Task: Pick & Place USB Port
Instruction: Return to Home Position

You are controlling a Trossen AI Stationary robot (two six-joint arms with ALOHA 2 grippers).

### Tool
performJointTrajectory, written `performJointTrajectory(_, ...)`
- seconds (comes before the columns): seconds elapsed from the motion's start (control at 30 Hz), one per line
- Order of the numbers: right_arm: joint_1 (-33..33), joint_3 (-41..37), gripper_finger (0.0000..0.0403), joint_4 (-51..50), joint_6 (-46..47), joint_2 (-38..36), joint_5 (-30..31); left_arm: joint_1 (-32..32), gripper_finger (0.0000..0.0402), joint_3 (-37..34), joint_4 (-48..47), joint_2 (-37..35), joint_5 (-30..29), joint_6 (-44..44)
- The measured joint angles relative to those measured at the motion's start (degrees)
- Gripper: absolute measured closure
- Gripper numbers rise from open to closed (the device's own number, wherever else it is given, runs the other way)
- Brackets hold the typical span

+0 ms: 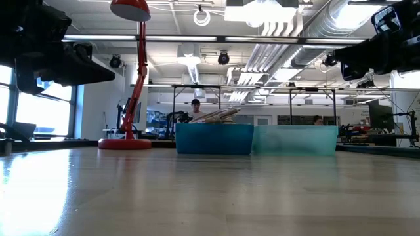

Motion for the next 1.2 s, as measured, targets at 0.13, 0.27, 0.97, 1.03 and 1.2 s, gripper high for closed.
performJointTrajectory(0.13,0.00,0.00,0.0402,-0.71,-0.11,0.00,0.10,-0.01,0.0401,0.00,0.00,0.00,0.00,0.25)
performJointTrajectory(0.27,0.00,0.00,0.0402,-0.78,-0.01,0.00,0.11,0.00,0.0401,0.00,0.26,-0.01,4.03,1.44)
performJointTrajectory(0.97,0.00,-0.02,0.0402,-0.78,0.00,0.00,0.04,0.00,0.0402,0.69,-18.45,-16.26,11.55,6.74)
performJointTrajectory(1.03,0.00,-0.02,0.0402,-0.78,0.00,0.00,0.04,-0.01,0.0402,0.85,-19.46,-19.84,14.14,7.03)
performJointTrajectory(1.2,0.00,-0.02,0.0402,-0.80,0.00,0.00,0.02,0.00,0.0402,0.94,-20.83,-26.00,20.25,9.19)
